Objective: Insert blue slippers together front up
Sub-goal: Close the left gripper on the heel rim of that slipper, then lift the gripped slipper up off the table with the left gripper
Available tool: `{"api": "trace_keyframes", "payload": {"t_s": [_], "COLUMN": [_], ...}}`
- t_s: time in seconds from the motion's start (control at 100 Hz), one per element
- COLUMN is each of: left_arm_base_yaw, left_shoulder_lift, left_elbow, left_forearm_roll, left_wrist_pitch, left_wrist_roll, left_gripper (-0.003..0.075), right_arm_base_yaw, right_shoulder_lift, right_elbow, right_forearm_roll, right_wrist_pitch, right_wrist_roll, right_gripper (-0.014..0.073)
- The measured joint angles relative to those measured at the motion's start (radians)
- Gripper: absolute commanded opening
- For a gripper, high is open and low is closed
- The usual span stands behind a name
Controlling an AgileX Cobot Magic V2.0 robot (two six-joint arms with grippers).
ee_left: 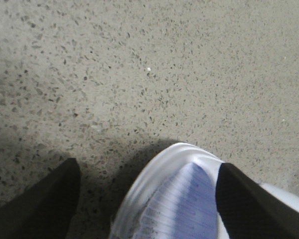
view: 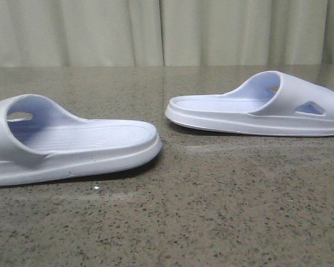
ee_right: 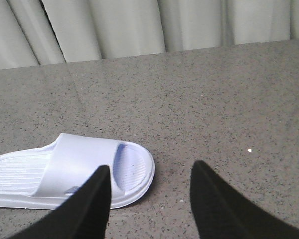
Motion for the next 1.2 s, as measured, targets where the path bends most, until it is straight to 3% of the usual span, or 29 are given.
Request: {"api": "trace_keyframes", "payload": {"t_s": [0.25,0.64,0.76,0.88,1.2], "left_arm_base_yaw": [0.002,0.002,0.002,0.002,0.002], "left_shoulder_lift": [0.002,0.008,0.01,0.012,0.012], "left_elbow": [0.006,0.008,0.012,0.016,0.016], "left_forearm_roll": [-0.064,-0.087,-0.087,-0.085,-0.117], "left_wrist_pitch": [0.061,0.119,0.121,0.121,0.115], "left_wrist_roll": [0.0,-0.004,-0.004,-0.004,0.012], "left_gripper": [0.039,0.0288,0.0188,0.0016,0.002], "right_arm_base_yaw": [0.0,0.001,0.001,0.001,0.001], "right_shoulder_lift": [0.0,0.0,0.0,0.0,0.0], "right_elbow": [0.0,0.0,0.0,0.0,0.0], "right_forearm_roll": [0.004,0.006,0.006,0.007,0.007], "right_wrist_pitch": [0.0,0.0,0.0,0.0,0.0], "right_wrist_roll": [0.0,0.0,0.0,0.0,0.0], "right_gripper": [0.0309,0.0309,0.0309,0.0309,0.0309]}}
